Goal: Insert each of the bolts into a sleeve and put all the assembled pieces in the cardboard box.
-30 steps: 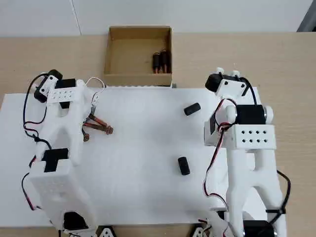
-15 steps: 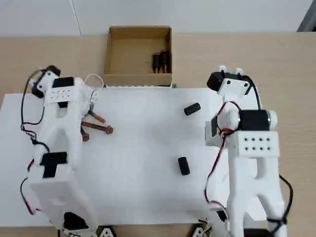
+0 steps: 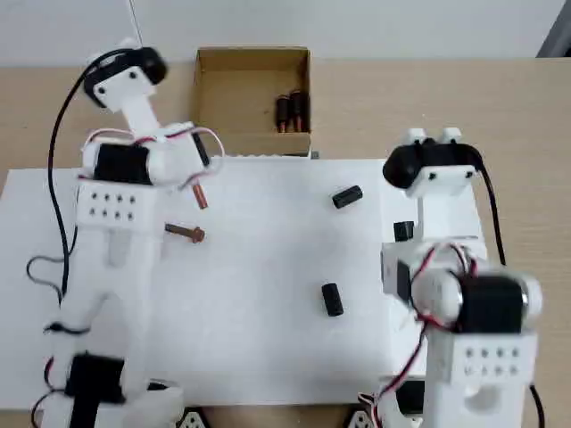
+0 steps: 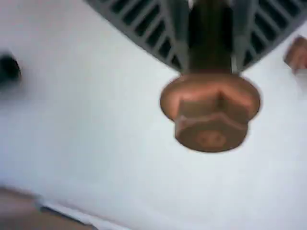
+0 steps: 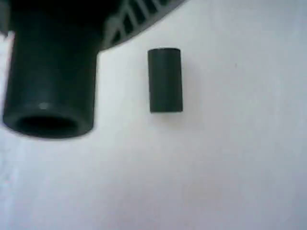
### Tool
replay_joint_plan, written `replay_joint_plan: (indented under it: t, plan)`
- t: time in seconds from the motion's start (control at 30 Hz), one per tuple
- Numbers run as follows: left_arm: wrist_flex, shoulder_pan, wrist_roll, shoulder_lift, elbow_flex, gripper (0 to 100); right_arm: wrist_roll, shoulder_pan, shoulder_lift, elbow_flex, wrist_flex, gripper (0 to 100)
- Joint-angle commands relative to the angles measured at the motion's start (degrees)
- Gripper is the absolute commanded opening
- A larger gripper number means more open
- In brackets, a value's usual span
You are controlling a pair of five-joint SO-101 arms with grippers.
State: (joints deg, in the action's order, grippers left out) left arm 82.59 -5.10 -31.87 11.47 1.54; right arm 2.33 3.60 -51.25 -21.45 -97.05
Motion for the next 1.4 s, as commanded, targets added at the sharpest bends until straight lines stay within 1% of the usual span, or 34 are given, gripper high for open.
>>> replay_joint_plan:
  t: [0.0,0.07,0.1,0.27,0.33,0.5,0.6,0.67,0.8,0.93,1.07,1.37]
  plan:
    - [0.7,-5.5,4.8,9.5,-2.5,1,0.9,-0.6,-7.0,-1.9,0.3,0.2]
    - [-0.2,-8.1,6.9,14.0,-6.6,1,0.8,-0.5,-11.0,-4.3,0.6,0.2]
    - [-2.0,-9.0,7.2,16.4,-9.4,1,0.9,-0.5,-13.3,-5.9,0.9,0.2]
    - [-15.4,-9.7,7.6,28.2,-24.2,1,0.5,-0.3,-24.2,-15.7,6.5,0.2]
    - [-19.3,-9.8,7.6,32.4,-29.8,1,0.4,-0.3,-29.0,-19.9,10.1,0.2]
    - [-25.4,-9.8,7.6,40.8,-39.4,1,0.0,-0.3,-40.9,-31.3,17.1,0.2]
    - [-28.2,-9.9,7.6,45.2,-44.8,1,-2.8,-0.2,-48.2,-38.3,21.2,0.2]
    - [-30.3,-9.9,7.4,48.4,-48.3,1,-3.3,0.5,-52.7,-43.0,23.3,0.2]
    - [-38.2,-9.9,7.2,55.8,-56.7,1,-3.9,5.3,-52.1,-47.1,25.4,0.2]
    - [-43.7,-9.9,7.2,64.2,-64.6,1,-7.2,10.8,-52.6,-50.8,31.2,0.2]
    - [-44.2,-10.0,6.9,73.3,-70.4,1,-7.6,17.3,-52.6,-54.1,35.6,0.2]
    - [-44.1,-10.0,-1.5,91.0,-77.1,1,-7.4,28.8,-52.6,-61.1,45.4,0.2]
